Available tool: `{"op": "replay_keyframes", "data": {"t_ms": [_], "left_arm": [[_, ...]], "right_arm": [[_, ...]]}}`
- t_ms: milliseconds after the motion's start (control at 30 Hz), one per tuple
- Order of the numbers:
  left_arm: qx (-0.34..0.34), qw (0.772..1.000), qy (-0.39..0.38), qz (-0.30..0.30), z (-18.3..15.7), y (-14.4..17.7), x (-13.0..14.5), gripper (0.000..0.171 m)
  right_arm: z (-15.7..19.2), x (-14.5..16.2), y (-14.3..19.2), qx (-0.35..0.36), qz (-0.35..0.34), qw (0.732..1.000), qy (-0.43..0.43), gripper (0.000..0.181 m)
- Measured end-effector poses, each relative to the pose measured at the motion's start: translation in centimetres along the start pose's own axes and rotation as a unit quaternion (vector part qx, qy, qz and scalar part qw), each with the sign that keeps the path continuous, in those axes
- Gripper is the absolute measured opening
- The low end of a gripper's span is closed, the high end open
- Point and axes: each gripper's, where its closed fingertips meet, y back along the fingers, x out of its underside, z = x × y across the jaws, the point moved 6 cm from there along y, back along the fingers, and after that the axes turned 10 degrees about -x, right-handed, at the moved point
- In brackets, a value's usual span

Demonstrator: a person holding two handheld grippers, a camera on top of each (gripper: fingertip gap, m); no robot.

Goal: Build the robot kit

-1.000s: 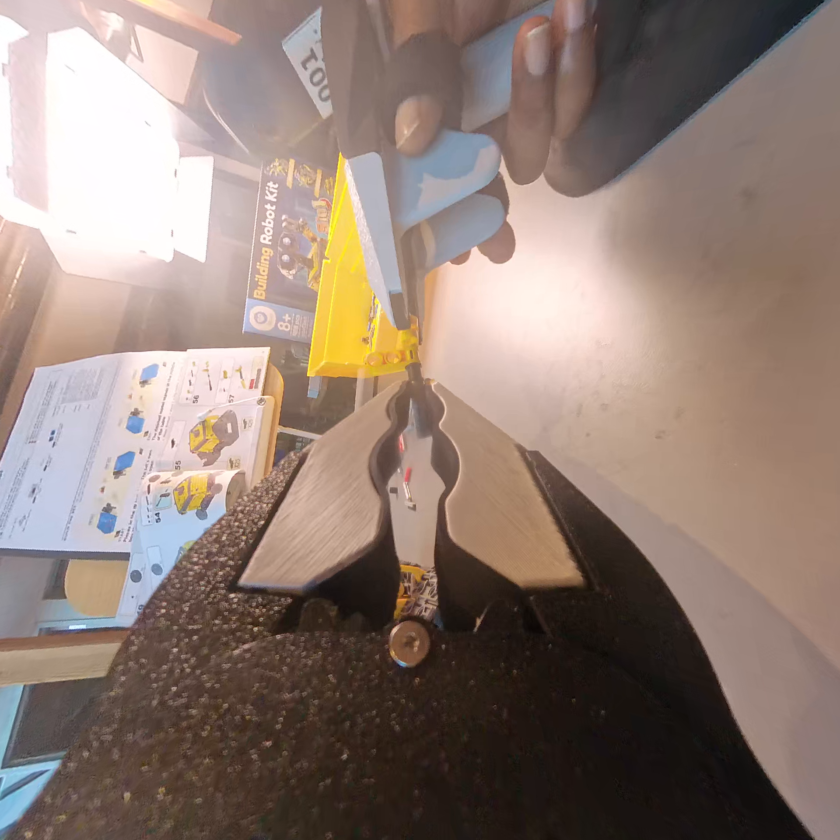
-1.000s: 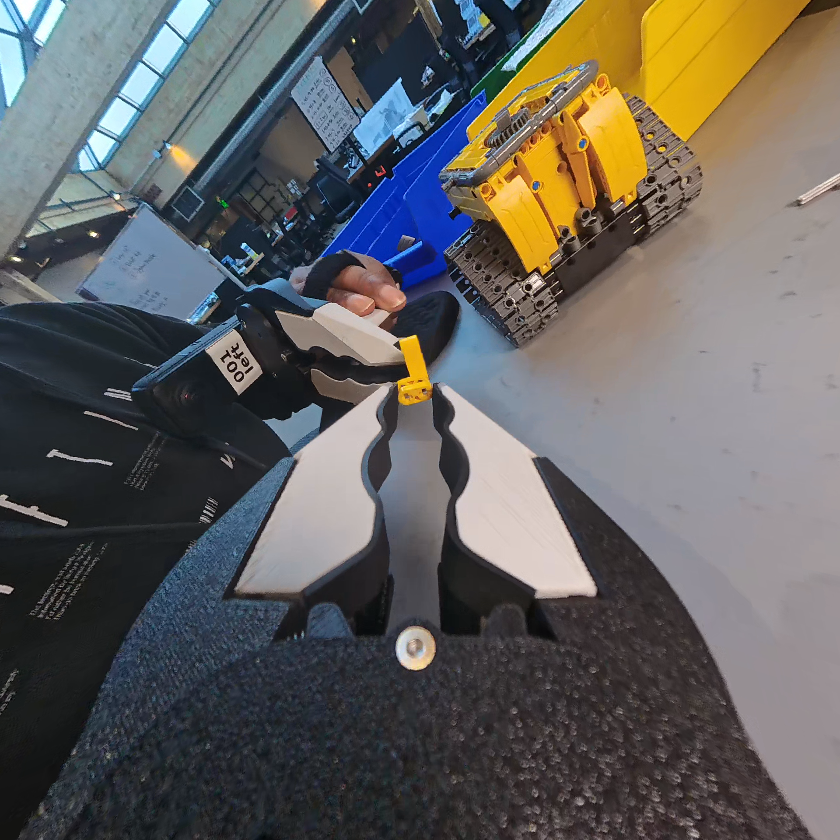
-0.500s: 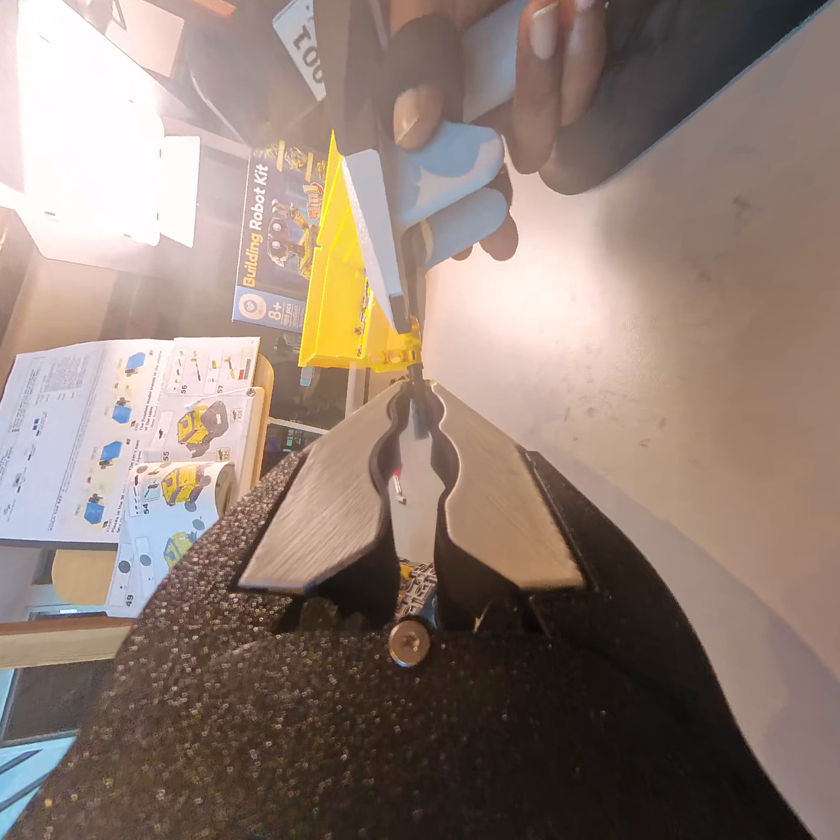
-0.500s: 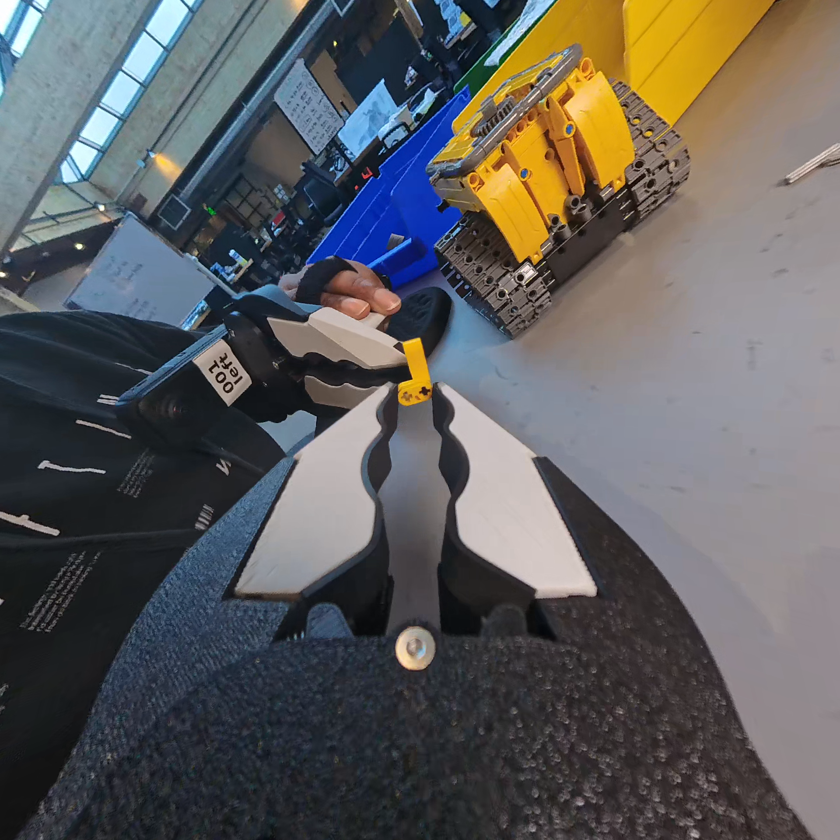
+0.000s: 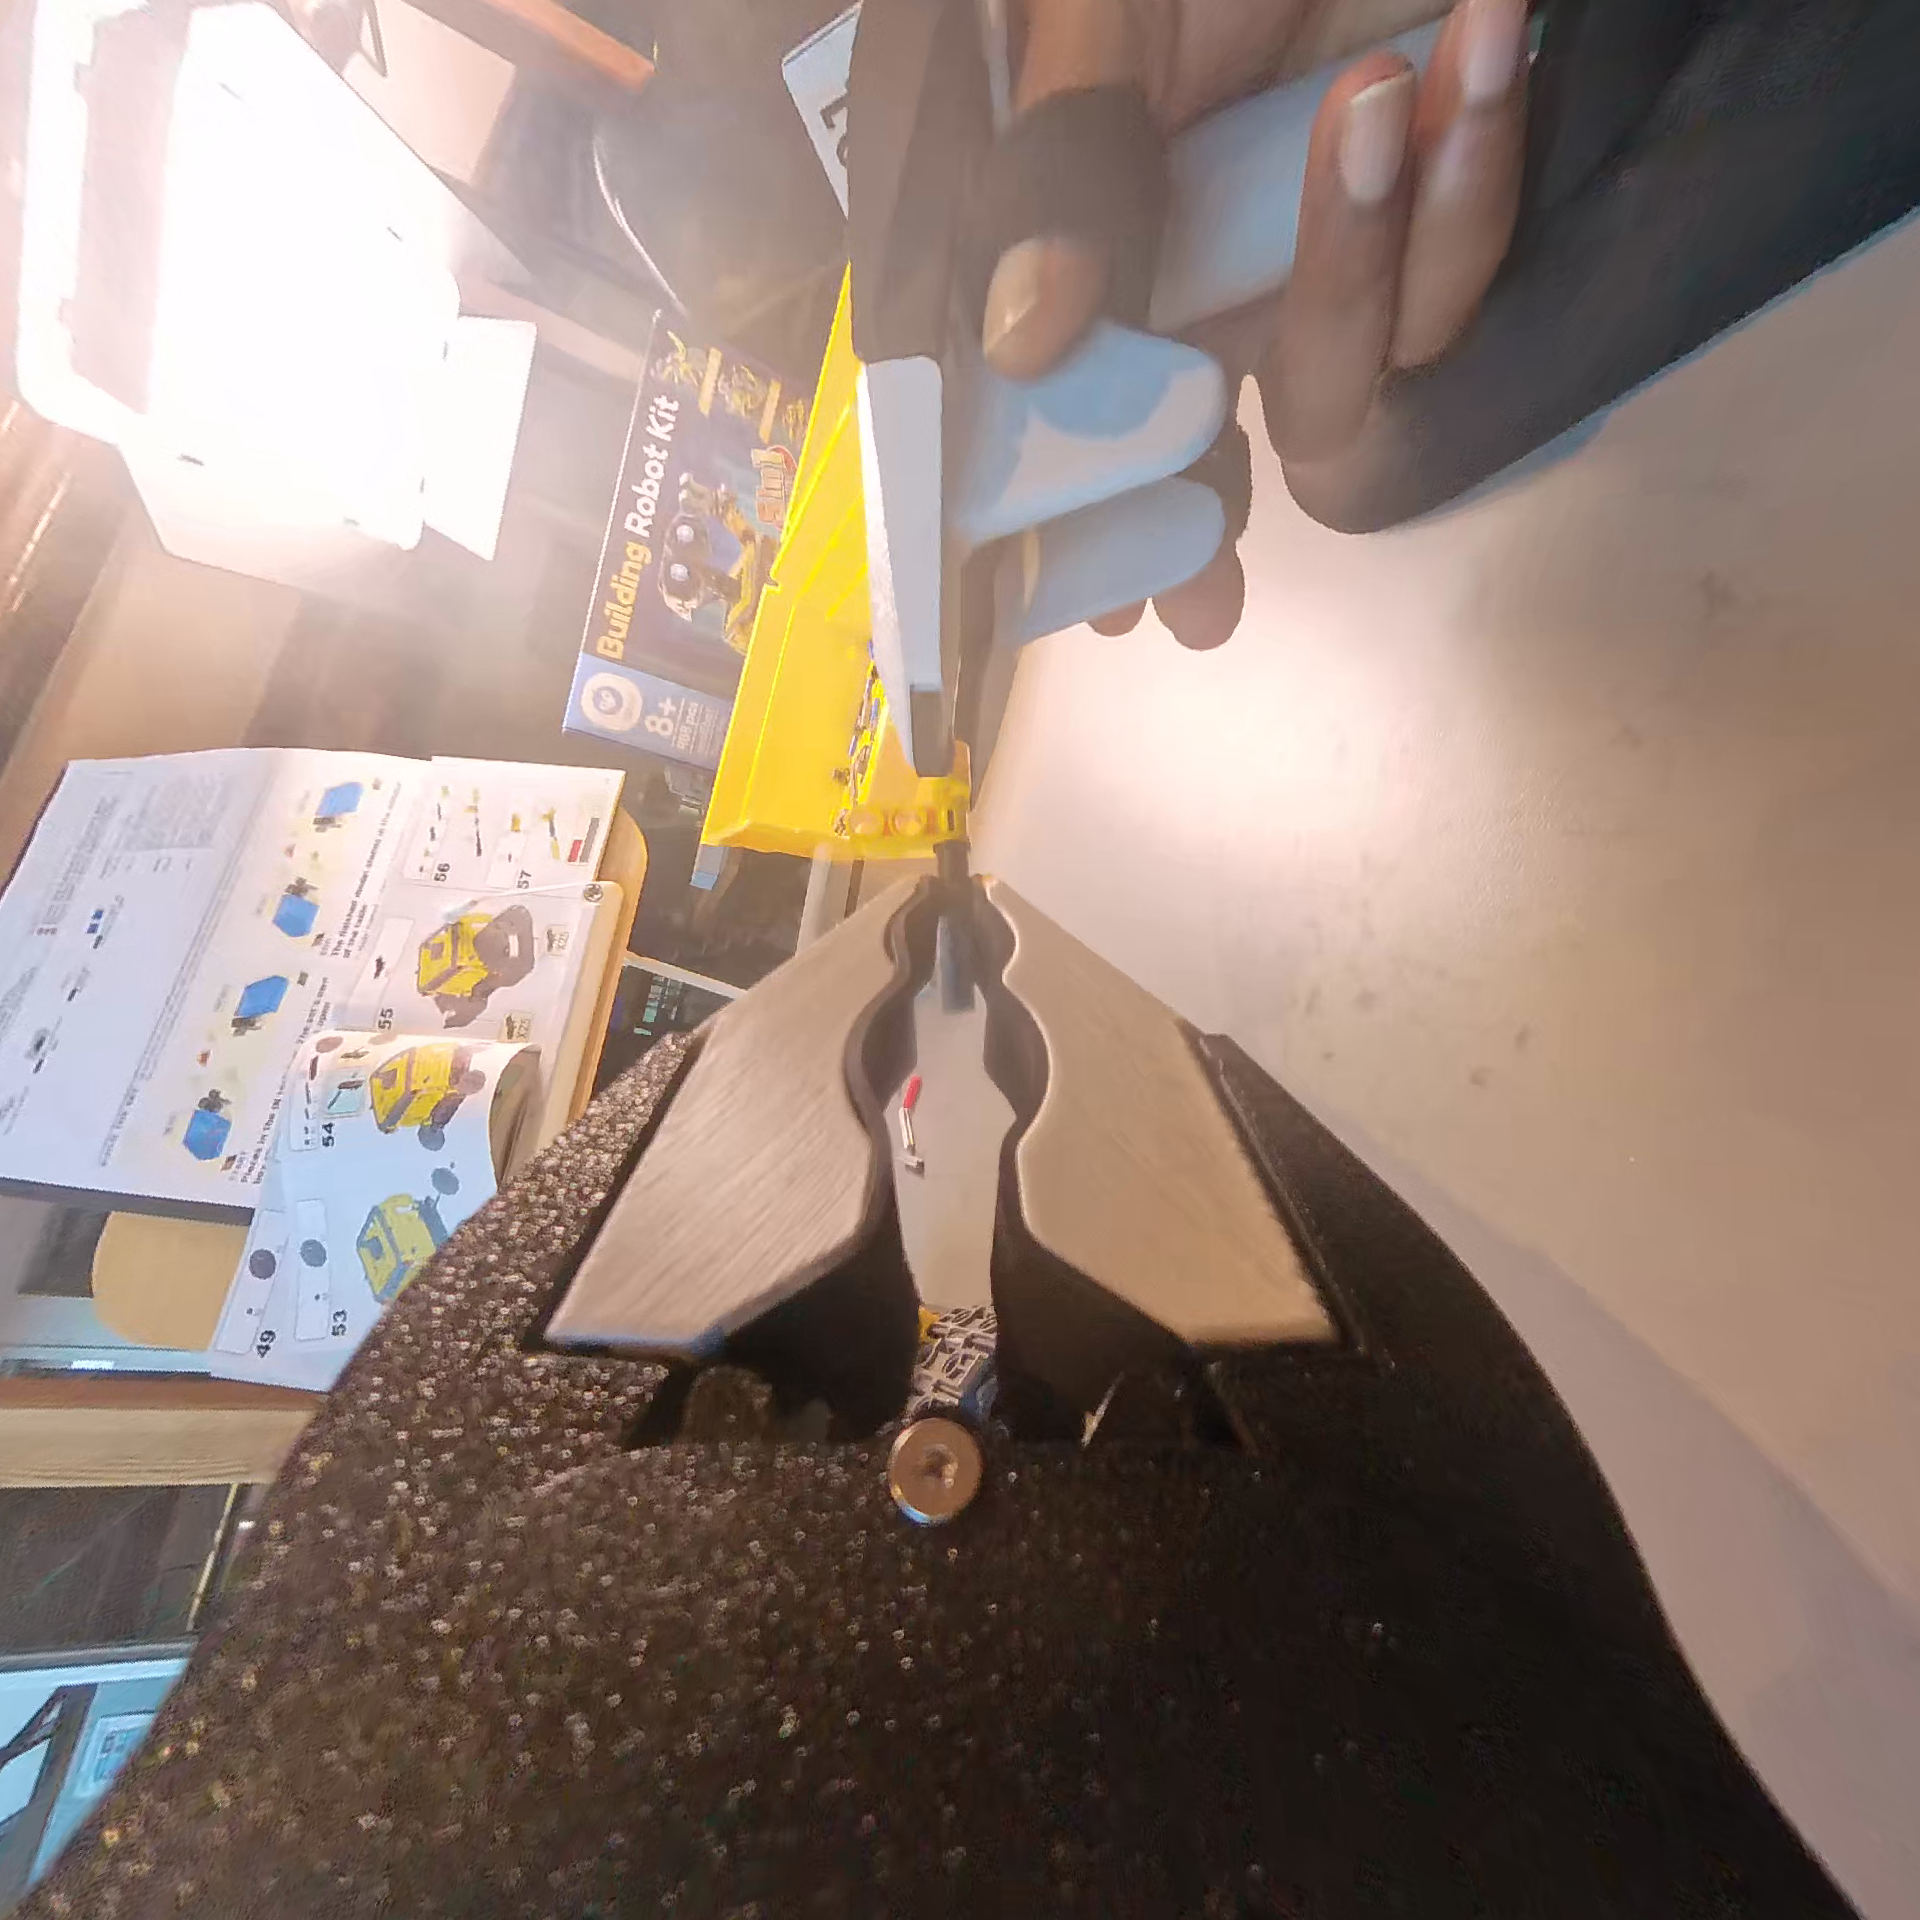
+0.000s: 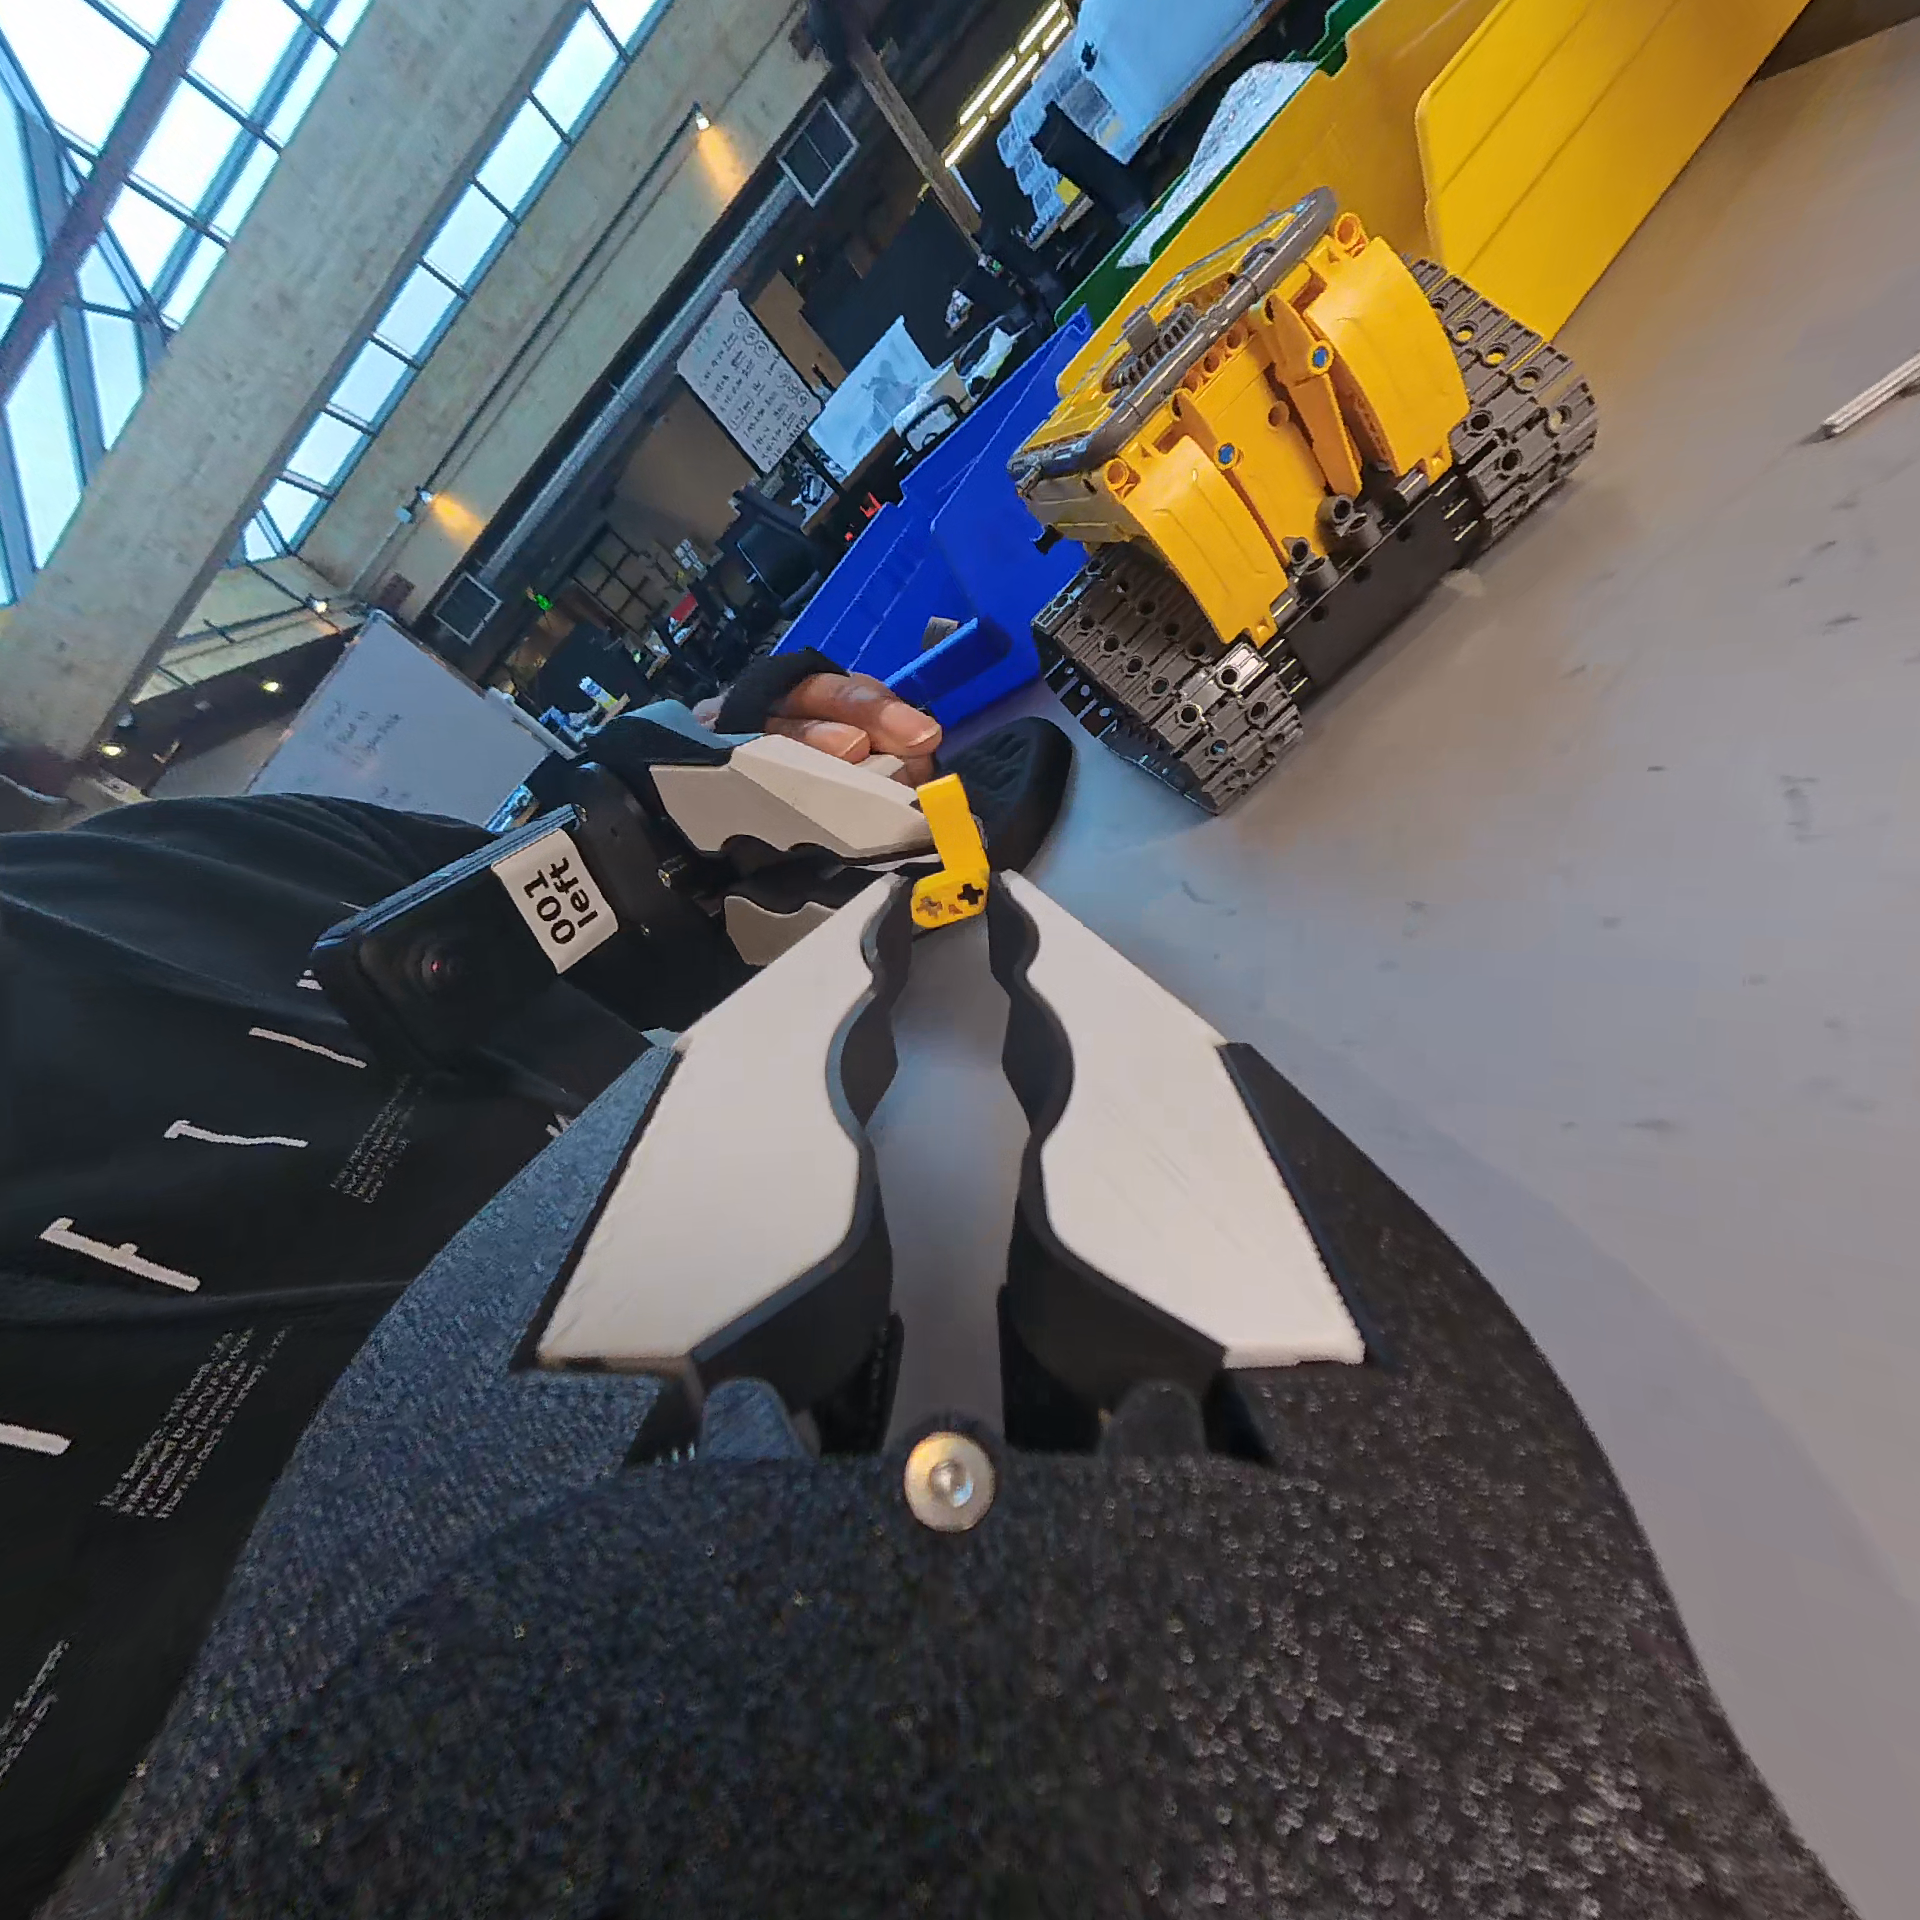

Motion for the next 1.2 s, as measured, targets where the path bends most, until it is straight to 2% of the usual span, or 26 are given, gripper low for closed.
{"op": "replay_keyframes", "data": {"t_ms": [167,267,467,700,867,900,1000,1100,1167,1200], "left_arm": [[-0.006,1.000,0.016,-0.004,0.4,0.1,0.0,0.002],[-0.002,1.000,0.013,0.000,0.2,0.0,0.0,0.001],[-0.037,0.999,0.024,-0.016,1.6,-0.1,-0.1,0.004],[-0.066,0.998,-0.005,0.011,1.8,-0.4,1.4,0.005],[-0.064,0.998,-0.009,0.006,1.5,-0.5,1.0,0.004],[-0.063,0.998,-0.007,0.005,1.4,-0.5,0.9,0.004],[-0.062,0.998,0.000,0.004,1.5,-0.4,0.9,0.005],[-0.010,0.996,0.082,-0.029,1.5,-0.2,0.8,0.009],[0.053,0.979,0.192,-0.050,2.0,-0.1,0.7,0.026],[0.088,0.962,0.252,-0.062,2.4,0.0,0.7,0.030]], "right_arm": [[0.3,-0.2,-0.2,-0.010,-0.025,1.000,-0.001,0.014],[0.6,0.3,-1.0,-0.005,-0.004,1.000,0.016,0.016],[1.7,-1.6,-0.8,0.006,0.011,0.998,0.066,0.016],[1.8,-1.6,-1.3,0.100,0.043,0.978,0.178,0.023],[1.7,-1.9,-1.8,0.157,0.054,0.961,0.220,0.025],[1.6,-1.9,-1.8,0.159,0.060,0.959,0.226,0.017],[1.7,-1.8,-2.0,0.149,0.069,0.957,0.238,0.016],[2.1,-1.8,-1.4,0.119,0.092,0.944,0.295,0.016],[2.6,-1.8,-0.7,0.093,0.127,0.927,0.341,0.016],[3.1,-1.8,-0.3,0.070,0.144,0.917,0.366,0.016]]}}
